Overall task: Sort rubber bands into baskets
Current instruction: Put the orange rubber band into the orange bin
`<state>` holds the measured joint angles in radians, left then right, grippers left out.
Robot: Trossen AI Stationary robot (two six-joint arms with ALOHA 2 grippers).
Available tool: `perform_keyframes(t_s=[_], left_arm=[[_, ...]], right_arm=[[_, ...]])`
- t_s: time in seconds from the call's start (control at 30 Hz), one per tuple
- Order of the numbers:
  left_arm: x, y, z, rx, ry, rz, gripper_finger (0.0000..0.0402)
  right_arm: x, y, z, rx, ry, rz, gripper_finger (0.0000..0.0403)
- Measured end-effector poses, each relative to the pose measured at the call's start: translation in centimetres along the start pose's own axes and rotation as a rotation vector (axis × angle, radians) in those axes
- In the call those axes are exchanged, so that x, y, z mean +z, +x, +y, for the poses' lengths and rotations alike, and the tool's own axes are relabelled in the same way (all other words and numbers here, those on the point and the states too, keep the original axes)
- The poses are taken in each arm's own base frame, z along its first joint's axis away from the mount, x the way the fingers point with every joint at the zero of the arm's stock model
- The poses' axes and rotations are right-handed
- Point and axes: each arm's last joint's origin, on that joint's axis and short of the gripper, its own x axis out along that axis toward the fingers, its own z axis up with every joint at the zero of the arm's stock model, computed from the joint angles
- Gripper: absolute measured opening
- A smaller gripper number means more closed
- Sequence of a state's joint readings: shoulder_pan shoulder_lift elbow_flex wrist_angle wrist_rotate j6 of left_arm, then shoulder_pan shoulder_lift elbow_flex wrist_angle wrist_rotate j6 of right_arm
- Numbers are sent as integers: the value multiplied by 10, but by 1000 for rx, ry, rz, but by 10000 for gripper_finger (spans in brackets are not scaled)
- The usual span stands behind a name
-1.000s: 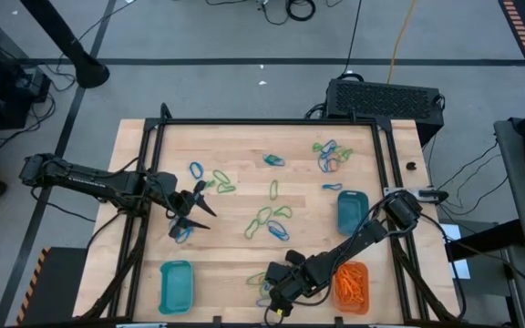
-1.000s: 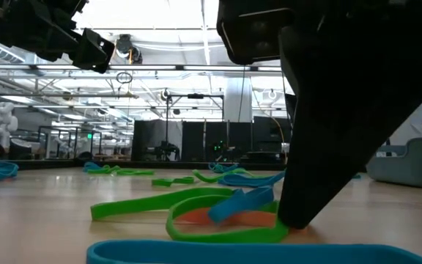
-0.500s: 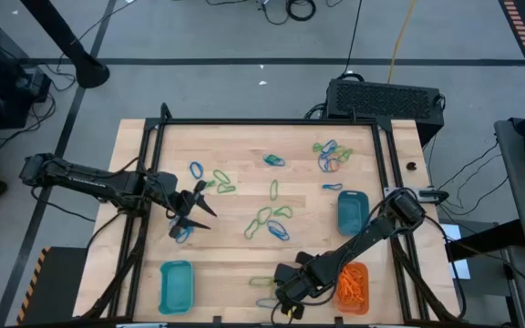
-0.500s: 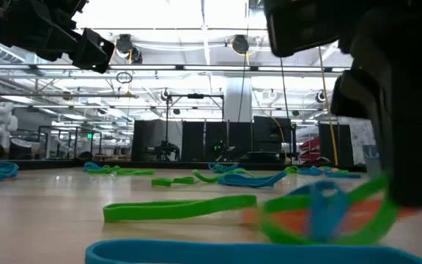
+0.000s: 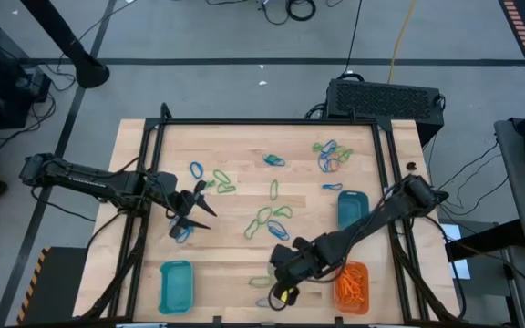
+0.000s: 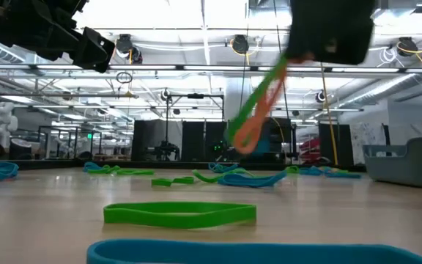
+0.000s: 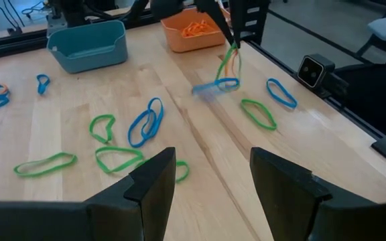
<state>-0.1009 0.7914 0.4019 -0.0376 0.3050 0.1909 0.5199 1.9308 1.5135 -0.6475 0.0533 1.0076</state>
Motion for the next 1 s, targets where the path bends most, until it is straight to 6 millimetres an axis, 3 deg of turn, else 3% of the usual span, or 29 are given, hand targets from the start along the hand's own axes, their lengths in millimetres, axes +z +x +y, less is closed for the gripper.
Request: perform_keyframes(t_s=[0.17,0.3,0.5,0.7,1.0], left_arm=[[0,0,0,0,-2,1,200],[-1,0,0,-1,-4,6,200],[-1,0,0,-2,-5,9,200],[-1,0,0,-3,-6,14,200],[-2,0,0,-3,-7,16,200]], right_arm=[[17,-4,2,89,82,-70,8],[23,-4,-1,128,206,-23,19],[21,-4,-2,128,237,24,47],[17,-4,-6,78,326,61,101],[3,5,0,54,104,66,161]])
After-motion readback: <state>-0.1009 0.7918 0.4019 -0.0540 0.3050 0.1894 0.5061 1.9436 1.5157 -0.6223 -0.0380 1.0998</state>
